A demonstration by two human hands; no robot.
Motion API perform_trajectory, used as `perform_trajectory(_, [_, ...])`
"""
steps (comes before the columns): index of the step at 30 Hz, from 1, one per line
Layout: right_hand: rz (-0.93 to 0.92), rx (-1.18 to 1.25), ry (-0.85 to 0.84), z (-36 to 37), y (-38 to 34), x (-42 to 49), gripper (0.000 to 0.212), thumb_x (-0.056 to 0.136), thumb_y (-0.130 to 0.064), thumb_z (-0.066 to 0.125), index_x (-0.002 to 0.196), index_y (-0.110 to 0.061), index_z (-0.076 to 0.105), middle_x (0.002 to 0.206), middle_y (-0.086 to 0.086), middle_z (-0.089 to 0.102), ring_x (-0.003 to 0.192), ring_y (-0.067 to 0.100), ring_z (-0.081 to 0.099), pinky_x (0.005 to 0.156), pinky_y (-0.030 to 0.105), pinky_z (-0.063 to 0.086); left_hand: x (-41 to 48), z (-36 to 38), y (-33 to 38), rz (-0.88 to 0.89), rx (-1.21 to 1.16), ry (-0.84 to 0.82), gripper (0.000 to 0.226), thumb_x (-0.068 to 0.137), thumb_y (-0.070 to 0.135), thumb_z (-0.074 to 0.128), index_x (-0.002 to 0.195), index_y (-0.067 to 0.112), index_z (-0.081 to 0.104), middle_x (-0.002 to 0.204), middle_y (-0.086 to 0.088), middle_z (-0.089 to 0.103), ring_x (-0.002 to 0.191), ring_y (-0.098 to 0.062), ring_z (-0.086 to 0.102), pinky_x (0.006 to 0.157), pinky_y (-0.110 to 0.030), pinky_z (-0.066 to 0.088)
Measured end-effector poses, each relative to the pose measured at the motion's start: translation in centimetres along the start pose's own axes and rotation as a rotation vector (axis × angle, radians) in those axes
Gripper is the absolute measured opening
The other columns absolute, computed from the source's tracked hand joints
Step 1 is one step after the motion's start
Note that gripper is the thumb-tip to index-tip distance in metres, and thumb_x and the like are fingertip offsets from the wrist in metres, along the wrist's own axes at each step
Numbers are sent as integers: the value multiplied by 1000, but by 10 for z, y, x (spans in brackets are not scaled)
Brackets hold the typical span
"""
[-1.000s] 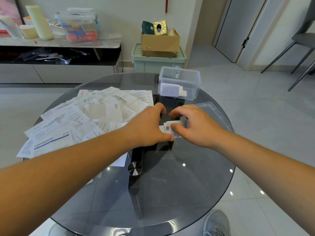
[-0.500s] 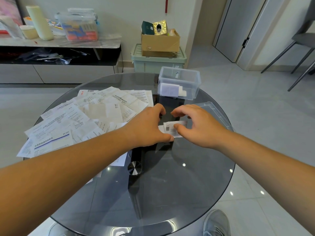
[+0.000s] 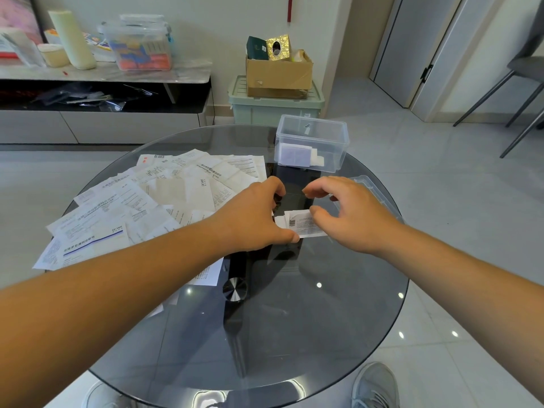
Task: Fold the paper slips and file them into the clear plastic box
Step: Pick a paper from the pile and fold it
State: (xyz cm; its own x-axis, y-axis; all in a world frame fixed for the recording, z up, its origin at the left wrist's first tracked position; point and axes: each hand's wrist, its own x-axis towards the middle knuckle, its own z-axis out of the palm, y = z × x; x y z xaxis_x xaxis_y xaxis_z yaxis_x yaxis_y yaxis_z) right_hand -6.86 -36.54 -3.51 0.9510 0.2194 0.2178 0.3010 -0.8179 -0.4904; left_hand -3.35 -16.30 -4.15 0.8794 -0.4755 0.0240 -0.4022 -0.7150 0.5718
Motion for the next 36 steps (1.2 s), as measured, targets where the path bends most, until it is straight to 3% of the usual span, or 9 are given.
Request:
perform_trajectory(8, [2,10,23,0,1,0,28,93,-22,60,121,-23,63,115,-12,63,110,7,52,94,25,42,-1,-2,2,-23,5,-6,76,73,48,85,132,27,42,112,9,51,79,-8,56,65,-15,45])
perform_trajectory(20, [-43,-54,-12,0,1,-3,34,86,-30,71,120,-27,63,115,-15,63,106,3,50,87,14,39,-5,0,-2,-2,50,5,71,76,43,84,131,25,43,119,4,57,79,-8,59,65,-15,48])
perform_trajectory(24, [-79,-125,-60,3,0,-2,33,83,-37,76,113,-26,65,103,-12,63,100,11,53,87,27,43,-7,3,-4,30,74,-11,62,80,41,80,129,26,45,120,4,59,78,-5,57,74,-25,55])
perform_trajectory(29, [-26,-136,-34,7,3,1,13,87,-30,71,99,-28,67,95,-10,66,90,14,59,79,36,51,-7,5,-4,39,85,-6,58,82,37,79,128,24,46,117,3,59,76,-5,56,70,-22,54])
perform_trajectory(36, [12,-81,-69,7,1,3,17,95,-17,59,107,-28,66,100,-15,62,94,11,57,81,34,51,-6,9,-2,35,87,14,52,85,33,77,126,25,46,123,3,61,80,-9,57,67,-14,50])
